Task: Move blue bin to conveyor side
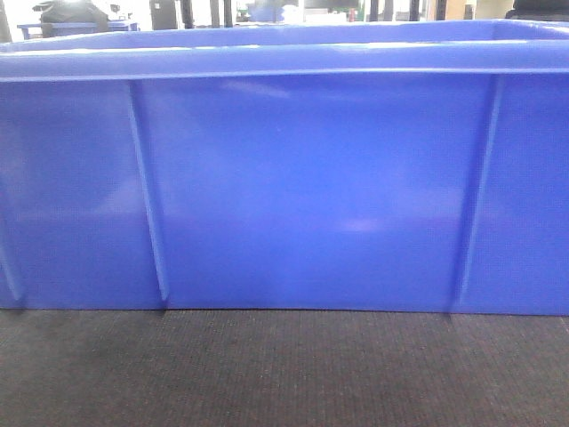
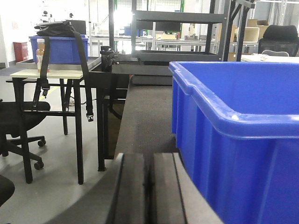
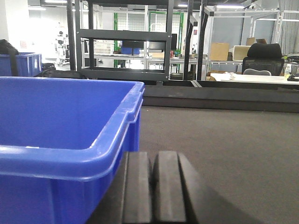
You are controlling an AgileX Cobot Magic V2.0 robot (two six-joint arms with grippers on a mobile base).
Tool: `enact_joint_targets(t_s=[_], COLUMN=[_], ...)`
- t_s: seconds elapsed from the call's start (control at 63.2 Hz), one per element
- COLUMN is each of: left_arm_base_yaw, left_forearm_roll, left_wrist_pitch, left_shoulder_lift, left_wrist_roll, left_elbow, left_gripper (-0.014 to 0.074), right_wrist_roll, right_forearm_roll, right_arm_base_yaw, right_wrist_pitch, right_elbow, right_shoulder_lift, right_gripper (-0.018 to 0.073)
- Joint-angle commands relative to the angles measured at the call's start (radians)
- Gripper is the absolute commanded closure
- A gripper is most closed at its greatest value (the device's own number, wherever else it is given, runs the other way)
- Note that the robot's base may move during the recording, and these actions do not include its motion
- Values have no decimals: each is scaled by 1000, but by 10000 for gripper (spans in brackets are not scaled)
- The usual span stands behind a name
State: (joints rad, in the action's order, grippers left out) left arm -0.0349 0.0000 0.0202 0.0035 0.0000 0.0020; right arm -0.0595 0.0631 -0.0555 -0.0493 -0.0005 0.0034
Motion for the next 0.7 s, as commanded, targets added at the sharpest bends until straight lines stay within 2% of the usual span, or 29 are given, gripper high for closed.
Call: enact_joint_targets(t_s=[0.0,0.68], left_arm_base_yaw=[-6,-6], left_forearm_roll=[8,8], left_wrist_pitch=[-20,-20], left_shoulder_lift=[-4,-4], left_wrist_roll=[0,0], left_elbow=[-2,-2], left_gripper=[602,602], right_wrist_roll=[-2,-2], right_forearm_roll=[1,1], right_arm_base_yaw=[4,4], right_wrist_pitch=[-31,-33], right_elbow=[0,0], right_shoulder_lift=[-3,-3], right_gripper=[638,638])
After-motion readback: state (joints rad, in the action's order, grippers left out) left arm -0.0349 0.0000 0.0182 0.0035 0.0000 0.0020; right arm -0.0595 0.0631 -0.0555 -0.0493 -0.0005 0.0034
